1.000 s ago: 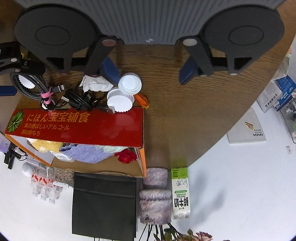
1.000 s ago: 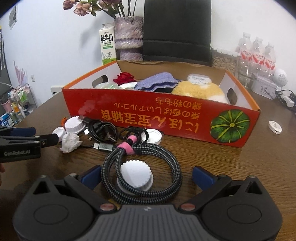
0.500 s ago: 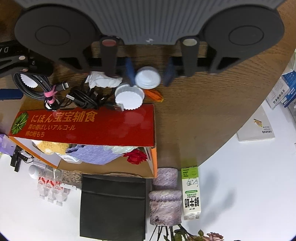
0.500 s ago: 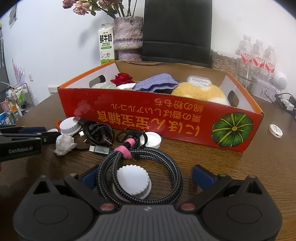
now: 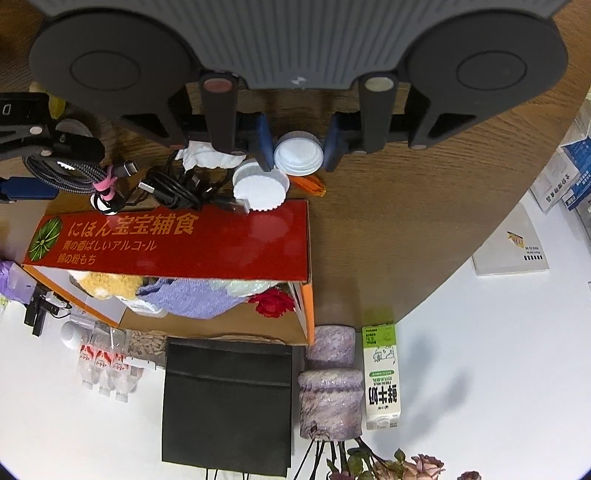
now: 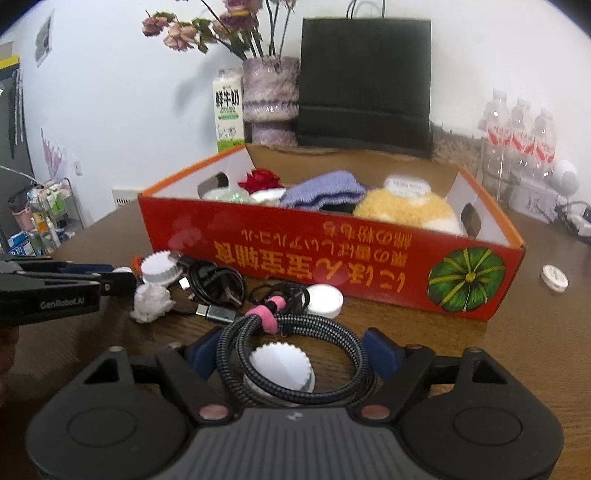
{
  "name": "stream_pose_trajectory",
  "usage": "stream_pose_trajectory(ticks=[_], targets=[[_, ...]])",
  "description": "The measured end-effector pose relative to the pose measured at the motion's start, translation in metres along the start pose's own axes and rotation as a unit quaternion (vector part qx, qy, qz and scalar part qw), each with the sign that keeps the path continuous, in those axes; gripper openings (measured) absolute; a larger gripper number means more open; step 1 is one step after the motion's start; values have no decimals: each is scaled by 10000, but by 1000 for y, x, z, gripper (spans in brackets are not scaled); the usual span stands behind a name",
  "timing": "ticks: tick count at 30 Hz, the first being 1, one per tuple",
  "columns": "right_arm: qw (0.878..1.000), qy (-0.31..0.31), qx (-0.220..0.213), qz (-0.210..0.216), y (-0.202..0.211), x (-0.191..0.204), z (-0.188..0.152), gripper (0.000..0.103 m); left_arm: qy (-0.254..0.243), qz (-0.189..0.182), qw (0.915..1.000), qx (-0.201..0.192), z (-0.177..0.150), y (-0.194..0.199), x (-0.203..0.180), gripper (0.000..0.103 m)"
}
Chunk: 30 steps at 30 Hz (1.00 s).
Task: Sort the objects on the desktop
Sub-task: 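Carry the white cap and braided cable over the box with both grippers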
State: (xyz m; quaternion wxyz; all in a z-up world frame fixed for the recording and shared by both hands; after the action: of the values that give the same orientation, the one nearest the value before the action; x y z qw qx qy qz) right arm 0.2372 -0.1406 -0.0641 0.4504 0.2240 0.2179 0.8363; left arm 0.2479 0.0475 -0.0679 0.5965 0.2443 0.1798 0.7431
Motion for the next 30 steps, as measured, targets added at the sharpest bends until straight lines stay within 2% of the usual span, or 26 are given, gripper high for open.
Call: stream_pose_trajectory(ticks=[7, 14, 23, 30], targets=[[9999, 69, -120, 56, 9, 4, 4, 75, 33, 3, 9999, -107, 4, 8, 2, 30], [9990, 189, -397, 84, 26, 9, 15, 75, 114, -42, 9991, -396, 16, 29, 5, 30], [9942, 472, -967, 67, 50, 13, 55, 75, 187, -152, 9942, -1047, 64, 54, -2, 30], [9904, 558, -1263, -33, 40, 3, 95, 75, 237, -209, 9908, -1319, 107, 43, -22, 30]])
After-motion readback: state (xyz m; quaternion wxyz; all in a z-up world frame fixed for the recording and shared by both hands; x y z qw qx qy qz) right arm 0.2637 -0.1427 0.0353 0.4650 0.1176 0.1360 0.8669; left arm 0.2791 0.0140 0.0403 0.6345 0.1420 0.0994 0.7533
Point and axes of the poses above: each gripper's, at about its wrist camera, not at the fingertips, and y roughly against the way its jaws point, x to its left, z to its top, the point moved 6 cm from there along -y, roughly the way its jaws point, and after that the axes turned 14 degrees about z, right-handed, at the moved point
